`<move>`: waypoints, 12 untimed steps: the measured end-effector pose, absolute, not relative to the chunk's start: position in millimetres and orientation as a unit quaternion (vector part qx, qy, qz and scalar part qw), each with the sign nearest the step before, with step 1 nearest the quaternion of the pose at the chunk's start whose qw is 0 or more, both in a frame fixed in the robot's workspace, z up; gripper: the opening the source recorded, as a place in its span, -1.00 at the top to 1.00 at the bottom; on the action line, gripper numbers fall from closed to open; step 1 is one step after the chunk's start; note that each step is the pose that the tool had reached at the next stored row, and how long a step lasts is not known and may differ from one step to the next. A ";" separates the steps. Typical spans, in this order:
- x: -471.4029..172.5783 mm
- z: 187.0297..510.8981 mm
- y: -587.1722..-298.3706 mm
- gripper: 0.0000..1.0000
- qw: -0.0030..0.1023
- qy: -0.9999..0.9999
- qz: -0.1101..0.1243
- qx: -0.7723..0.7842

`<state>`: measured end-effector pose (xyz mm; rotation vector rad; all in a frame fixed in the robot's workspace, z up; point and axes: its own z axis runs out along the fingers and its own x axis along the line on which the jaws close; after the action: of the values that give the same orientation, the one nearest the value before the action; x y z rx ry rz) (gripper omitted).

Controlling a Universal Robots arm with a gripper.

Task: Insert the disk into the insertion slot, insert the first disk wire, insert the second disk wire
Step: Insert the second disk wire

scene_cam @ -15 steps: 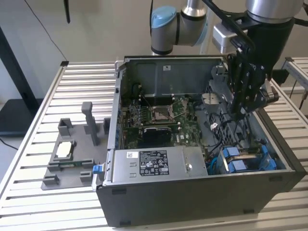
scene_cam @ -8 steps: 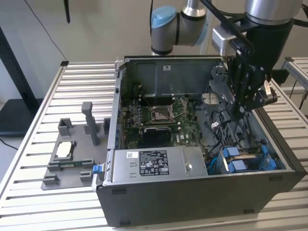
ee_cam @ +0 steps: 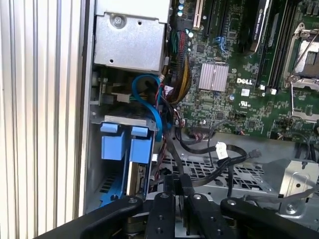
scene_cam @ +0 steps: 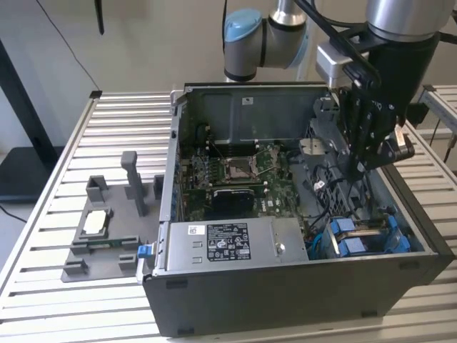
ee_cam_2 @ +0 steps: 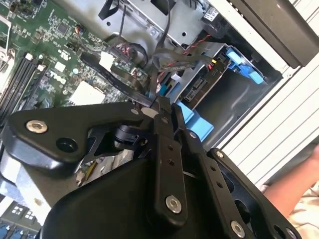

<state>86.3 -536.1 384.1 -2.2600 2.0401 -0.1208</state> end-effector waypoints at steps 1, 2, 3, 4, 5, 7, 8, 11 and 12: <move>86.8 383.7 -537.3 0.67 0.046 0.669 -0.038 -0.741; 87.5 383.3 -538.5 0.67 0.044 0.669 -0.036 -0.741; 88.2 382.8 -539.6 0.67 0.041 0.669 -0.033 -0.741; 89.0 382.4 -540.9 0.67 0.039 0.669 -0.031 -0.741; 89.8 381.9 -542.3 0.67 0.037 0.669 -0.028 -0.741; 91.5 381.1 -545.3 0.67 0.034 0.670 -0.025 -0.742; 92.4 380.7 -546.9 0.67 0.033 0.670 -0.023 -0.742; 95.2 379.9 -551.8 0.67 0.031 0.670 -0.022 -0.742; 96.2 379.7 -553.4 0.67 0.031 0.670 -0.021 -0.742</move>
<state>96.2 -553.4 379.7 -2.2856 2.0637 -0.0657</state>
